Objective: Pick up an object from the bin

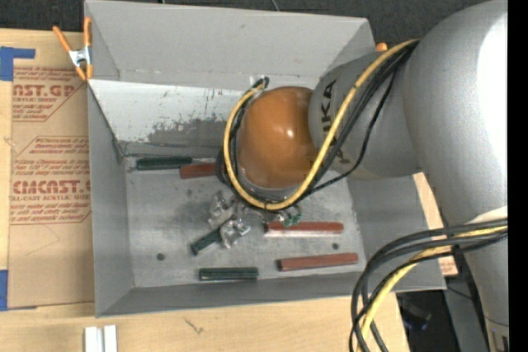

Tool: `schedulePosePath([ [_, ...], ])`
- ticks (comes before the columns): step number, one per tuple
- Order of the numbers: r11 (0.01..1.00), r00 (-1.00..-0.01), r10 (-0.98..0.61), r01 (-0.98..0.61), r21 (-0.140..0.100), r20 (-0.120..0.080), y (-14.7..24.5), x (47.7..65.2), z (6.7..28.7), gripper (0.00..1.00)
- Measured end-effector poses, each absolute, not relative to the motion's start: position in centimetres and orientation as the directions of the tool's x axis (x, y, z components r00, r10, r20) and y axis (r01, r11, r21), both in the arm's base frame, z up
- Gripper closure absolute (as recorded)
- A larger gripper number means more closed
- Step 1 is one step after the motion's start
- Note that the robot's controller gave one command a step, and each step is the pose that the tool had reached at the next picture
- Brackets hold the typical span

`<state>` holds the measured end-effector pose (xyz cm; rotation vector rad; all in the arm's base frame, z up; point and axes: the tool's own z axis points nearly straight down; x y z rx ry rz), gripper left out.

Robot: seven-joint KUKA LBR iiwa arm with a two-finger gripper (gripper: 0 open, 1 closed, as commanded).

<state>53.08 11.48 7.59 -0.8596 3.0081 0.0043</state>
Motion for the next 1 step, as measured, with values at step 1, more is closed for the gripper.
schedulePosePath([
  [1, 0.87, -0.87, -0.492, -0.492, -0.003, -0.011, 10.61, 53.16, 25.36, 1.0],
])
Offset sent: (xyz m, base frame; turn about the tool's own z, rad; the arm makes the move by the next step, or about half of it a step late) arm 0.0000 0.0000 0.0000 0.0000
